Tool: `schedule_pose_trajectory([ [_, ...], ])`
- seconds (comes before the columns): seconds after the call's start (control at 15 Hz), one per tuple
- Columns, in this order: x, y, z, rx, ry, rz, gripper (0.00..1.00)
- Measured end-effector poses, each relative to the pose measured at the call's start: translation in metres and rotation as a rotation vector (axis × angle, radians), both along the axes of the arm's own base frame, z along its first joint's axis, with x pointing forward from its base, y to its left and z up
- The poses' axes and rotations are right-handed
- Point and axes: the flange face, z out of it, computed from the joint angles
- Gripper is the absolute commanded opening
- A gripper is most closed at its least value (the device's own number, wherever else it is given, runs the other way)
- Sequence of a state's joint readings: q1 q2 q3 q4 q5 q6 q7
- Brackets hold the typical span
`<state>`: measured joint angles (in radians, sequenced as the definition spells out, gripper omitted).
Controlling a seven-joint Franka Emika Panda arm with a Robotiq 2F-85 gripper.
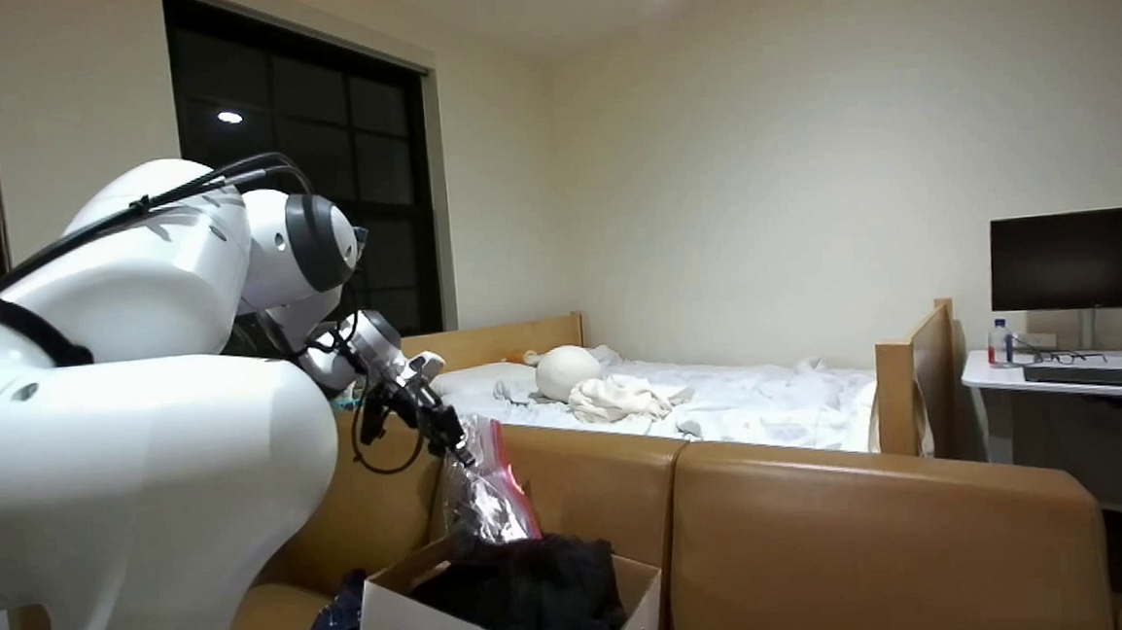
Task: Pick up the plastic bag from the box and put it on the couch.
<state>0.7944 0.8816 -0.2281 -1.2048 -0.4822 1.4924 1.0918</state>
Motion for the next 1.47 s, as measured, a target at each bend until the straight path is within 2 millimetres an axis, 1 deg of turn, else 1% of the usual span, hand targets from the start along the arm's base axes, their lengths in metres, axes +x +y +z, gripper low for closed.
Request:
schedule_pose_trajectory([
  [0.07,0.002,-0.014,0.021,-0.024,0.008,-0.055,0.01],
  [0.2,0.009,-0.052,0.058,-0.051,0.023,-0.169,0.01],
  [0.33,0.016,-0.098,0.084,-0.046,0.047,-0.281,0.01],
  [0.4,0.02,-0.122,0.093,-0.027,0.062,-0.329,0.01],
  [0.53,0.029,-0.172,0.108,0.031,0.101,-0.39,0.01],
  [0.73,0.043,-0.247,0.123,0.169,0.101,-0.409,0.01],
  [0.93,0.049,-0.332,0.134,0.3,0.064,-0.43,0.01],
  [1.07,0.046,-0.388,0.144,0.373,0.003,-0.436,0.01],
  [1.27,0.03,-0.471,0.161,0.446,-0.075,-0.434,0.01],
  [1.33,0.022,-0.499,0.166,0.471,-0.092,-0.427,0.23],
  [1.47,0.0,-0.553,0.177,0.515,-0.11,-0.416,0.33],
])
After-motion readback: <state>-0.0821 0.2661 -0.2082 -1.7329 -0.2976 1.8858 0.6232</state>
